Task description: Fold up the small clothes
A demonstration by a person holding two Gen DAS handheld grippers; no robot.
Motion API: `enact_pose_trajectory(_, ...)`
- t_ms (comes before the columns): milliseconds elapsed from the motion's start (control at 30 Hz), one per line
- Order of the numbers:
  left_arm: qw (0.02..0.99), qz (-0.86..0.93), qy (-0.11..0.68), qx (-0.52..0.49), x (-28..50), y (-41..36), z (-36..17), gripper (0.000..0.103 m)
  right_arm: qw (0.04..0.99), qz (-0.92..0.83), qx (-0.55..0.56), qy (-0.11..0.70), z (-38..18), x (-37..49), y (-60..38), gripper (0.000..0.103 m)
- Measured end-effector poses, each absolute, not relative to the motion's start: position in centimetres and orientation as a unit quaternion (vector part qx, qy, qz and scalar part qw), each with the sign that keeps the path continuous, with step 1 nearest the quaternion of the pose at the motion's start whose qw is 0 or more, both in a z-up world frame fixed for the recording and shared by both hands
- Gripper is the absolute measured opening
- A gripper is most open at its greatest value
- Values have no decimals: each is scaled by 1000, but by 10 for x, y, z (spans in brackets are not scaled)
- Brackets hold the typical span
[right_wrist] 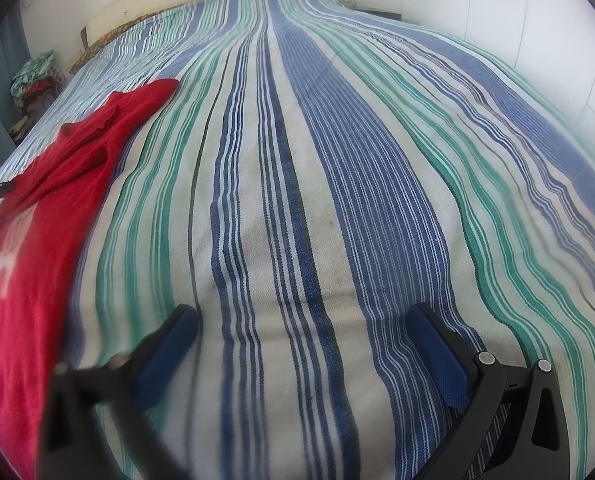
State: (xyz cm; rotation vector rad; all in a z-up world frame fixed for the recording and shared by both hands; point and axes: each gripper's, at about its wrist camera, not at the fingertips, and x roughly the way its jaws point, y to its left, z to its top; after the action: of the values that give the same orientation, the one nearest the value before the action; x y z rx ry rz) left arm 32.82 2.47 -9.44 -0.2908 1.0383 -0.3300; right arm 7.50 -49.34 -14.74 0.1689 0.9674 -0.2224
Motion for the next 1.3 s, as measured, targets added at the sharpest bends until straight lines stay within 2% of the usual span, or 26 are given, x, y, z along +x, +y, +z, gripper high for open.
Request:
enact_pose_trajectory(33,850,-165,479,-144,313,28,-92,69,876,-107,80,464,-147,75,-493,103)
enact_pose_trajectory(100,849,-173,485,-120,292,25,-100,64,876,-107,80,463,-147,75,-493,103)
enact_pose_trajectory(133,845,-162,503,-76,285,16,-112,42,876,-107,80,463,-147,75,-493,103)
enact_pose_trajectory(167,841,-150,519,-28,278,10,-127,35,876,-107,80,463,-147,75,-493,103)
enact_pose_trajectory(200,845,-149,513,-13,272,9,-135,34,876,-107,80,463,-148,75,-493,103)
enact_pose_trajectory(333,849,-137,506,-73,272,27,-131,34,877,-109,78,462,-148,75,-493,103)
enact_pose_trajectory(400,850,-131,506,-71,265,27,-124,37,877,-110,77,461,-148,75,-493,103)
enact_pose_trajectory(467,853,-124,502,-74,252,32,-115,53,877,-109,77,461,-148,75,-493,103)
enact_pose_trajectory(533,860,-123,488,-87,236,41,-106,63,877,-110,77,461,-148,75,-493,103)
enact_pose_trajectory(900,868,-120,476,-70,226,13,-107,70,878,-115,72,459,-148,74,-491,103)
enact_pose_trajectory(933,869,-95,483,-48,227,10,-115,67,878,-115,72,459,-148,73,-490,103)
enact_pose_trajectory(967,869,-66,489,-38,226,14,-123,54,878,-115,71,459,-148,73,-490,103)
enact_pose_trajectory(1033,871,-60,477,-99,221,33,-132,48,878,-116,71,458,-148,73,-489,103)
enact_pose_trajectory(1067,872,-46,473,-120,218,42,-134,29,878,-116,70,458,-148,73,-489,103)
enact_pose_trajectory(1100,870,-32,474,-133,216,49,-137,25,878,-117,70,458,-148,73,-489,103)
enact_pose_trajectory(1200,859,-48,477,-181,216,61,-141,24,879,-118,68,458,-148,72,-489,103)
enact_pose_trajectory(1300,858,-63,475,-184,213,63,-139,24,879,-118,67,458,-148,72,-489,103)
